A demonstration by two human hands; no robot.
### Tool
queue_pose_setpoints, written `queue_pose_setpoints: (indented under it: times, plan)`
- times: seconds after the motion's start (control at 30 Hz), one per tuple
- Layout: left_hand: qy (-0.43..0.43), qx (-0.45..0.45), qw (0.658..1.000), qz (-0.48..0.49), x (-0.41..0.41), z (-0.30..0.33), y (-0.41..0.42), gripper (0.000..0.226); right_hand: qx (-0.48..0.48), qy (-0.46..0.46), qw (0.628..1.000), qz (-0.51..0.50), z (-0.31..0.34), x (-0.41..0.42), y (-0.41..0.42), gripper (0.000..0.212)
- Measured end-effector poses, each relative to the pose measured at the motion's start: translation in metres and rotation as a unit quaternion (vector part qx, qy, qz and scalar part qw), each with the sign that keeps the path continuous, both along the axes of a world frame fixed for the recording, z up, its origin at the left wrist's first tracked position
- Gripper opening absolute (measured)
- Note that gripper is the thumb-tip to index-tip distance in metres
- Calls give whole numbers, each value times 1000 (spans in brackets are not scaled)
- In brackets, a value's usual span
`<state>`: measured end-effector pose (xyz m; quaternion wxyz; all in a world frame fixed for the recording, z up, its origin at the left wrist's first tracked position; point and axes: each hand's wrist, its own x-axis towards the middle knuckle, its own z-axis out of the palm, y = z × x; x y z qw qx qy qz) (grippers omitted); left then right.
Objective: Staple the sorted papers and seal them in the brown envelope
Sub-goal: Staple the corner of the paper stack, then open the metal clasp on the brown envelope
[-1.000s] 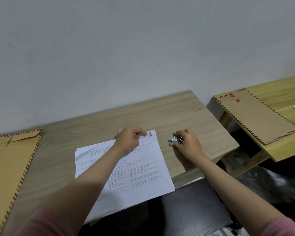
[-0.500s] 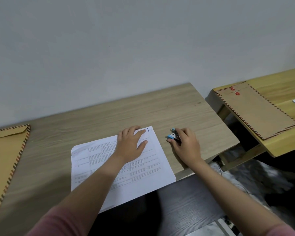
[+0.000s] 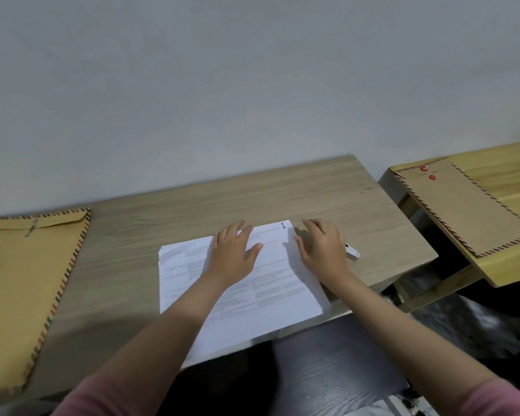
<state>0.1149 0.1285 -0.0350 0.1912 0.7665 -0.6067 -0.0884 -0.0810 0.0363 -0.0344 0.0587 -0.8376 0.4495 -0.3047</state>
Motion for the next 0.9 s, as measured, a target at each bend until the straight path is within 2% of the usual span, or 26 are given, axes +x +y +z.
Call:
queue_pose_setpoints:
  times: [0.13, 0.4, 0.5, 0.6, 0.7, 0.9]
  plan:
    - [30, -31, 998, 53, 44, 12, 44, 49, -4, -1, 996, 84, 7, 64, 31, 31]
    - [-6, -13, 974, 227, 185, 32, 182, 54, 39, 22, 967, 252, 22, 234, 138, 35]
    - [-21, 23, 963, 269, 239, 29, 242, 62, 72, 37, 949, 304, 26, 298, 187, 37]
    - [-11, 125, 942, 312, 279, 22, 291, 89, 103, 57, 935, 334, 20, 353, 221, 41]
    - [34, 237, 925, 296, 307, 12, 328, 113, 135, 116, 933, 312, 15, 394, 238, 53]
    - [76, 319, 933, 146, 371, 25, 369, 115, 114, 154, 957, 217, 13, 427, 242, 47]
